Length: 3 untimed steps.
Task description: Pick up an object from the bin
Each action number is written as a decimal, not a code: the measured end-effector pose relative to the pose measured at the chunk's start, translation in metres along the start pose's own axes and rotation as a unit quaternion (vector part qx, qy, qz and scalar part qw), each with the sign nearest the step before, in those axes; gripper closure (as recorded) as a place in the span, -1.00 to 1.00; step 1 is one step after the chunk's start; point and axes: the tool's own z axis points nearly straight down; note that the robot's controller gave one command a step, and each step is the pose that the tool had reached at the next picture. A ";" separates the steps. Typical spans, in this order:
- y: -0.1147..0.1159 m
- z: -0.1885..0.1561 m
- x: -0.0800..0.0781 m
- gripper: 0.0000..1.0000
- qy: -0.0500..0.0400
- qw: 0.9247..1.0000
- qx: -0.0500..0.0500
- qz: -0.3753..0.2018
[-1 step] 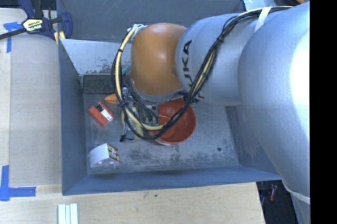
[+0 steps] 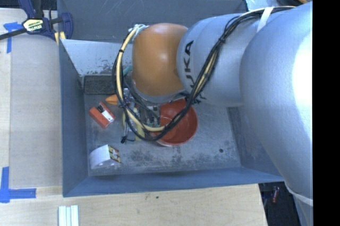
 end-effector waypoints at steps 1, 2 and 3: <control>-0.020 -0.121 -0.009 -1.00 -0.002 1.000 -0.001 0.021; -0.021 -0.110 -0.016 -1.00 0.002 0.999 0.001 0.036; 0.014 -0.069 -0.066 -1.00 -0.005 1.000 -0.001 0.028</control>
Offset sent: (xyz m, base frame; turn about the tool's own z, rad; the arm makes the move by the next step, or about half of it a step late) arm 0.0149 -0.0225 0.1080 0.0796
